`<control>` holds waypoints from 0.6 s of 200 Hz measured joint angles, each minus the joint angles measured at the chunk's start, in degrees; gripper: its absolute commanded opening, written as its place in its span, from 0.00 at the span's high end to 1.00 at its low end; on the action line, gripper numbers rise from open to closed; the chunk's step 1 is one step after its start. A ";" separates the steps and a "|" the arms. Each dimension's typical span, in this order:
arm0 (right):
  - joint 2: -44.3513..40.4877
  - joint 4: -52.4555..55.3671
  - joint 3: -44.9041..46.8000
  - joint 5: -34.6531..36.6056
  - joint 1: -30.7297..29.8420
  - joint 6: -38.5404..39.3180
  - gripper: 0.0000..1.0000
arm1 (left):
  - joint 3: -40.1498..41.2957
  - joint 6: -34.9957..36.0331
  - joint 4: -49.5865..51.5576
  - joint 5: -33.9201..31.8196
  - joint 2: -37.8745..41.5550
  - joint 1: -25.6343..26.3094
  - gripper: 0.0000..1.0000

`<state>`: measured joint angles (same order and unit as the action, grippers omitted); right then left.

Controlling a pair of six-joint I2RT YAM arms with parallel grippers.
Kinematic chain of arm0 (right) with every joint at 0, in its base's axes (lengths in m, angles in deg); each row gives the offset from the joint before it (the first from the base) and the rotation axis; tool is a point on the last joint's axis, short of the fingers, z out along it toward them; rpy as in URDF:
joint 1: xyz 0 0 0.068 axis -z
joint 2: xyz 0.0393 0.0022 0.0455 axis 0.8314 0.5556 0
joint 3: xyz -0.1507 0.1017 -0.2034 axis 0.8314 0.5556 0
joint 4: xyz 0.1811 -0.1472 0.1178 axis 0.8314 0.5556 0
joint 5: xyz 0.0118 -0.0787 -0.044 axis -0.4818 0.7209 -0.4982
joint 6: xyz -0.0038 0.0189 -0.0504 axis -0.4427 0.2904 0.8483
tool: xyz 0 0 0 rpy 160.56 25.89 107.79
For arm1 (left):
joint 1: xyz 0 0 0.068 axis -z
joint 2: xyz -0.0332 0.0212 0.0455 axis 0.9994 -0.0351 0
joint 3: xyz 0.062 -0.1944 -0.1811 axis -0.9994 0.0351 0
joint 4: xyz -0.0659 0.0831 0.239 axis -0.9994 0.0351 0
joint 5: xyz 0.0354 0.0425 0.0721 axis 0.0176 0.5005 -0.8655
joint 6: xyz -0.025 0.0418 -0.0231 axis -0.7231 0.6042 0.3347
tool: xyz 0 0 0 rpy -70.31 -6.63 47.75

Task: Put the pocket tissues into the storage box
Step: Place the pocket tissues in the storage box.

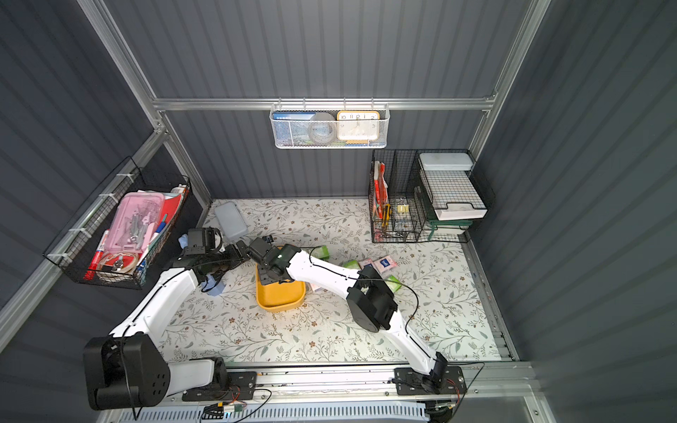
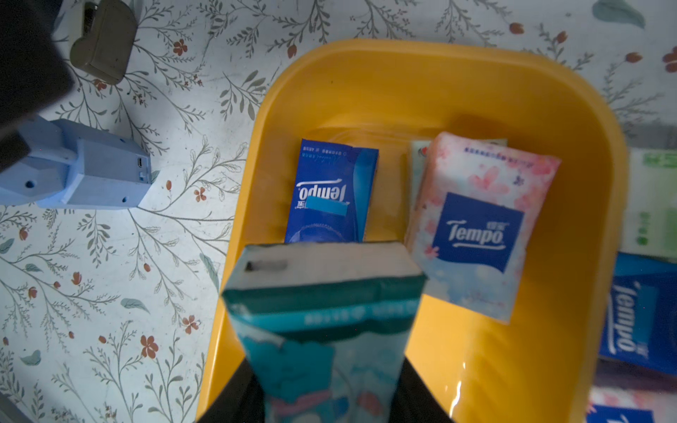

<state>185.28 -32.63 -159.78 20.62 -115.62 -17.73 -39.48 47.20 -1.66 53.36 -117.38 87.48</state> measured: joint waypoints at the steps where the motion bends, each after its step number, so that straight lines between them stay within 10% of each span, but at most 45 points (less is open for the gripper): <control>1: 0.17 0.00 -0.17 0.00 0.02 0.02 0.56 | 0.00 0.00 0.00 0.00 0.02 0.00 0.01; 120: 6.21 0.24 -8.44 1.70 1.53 0.02 0.30 | 0.35 0.00 2.99 -6.58 2.36 0.00 0.01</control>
<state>191.49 -32.38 -168.22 22.33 -114.09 -17.71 -39.13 47.20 1.34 46.78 -115.02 87.48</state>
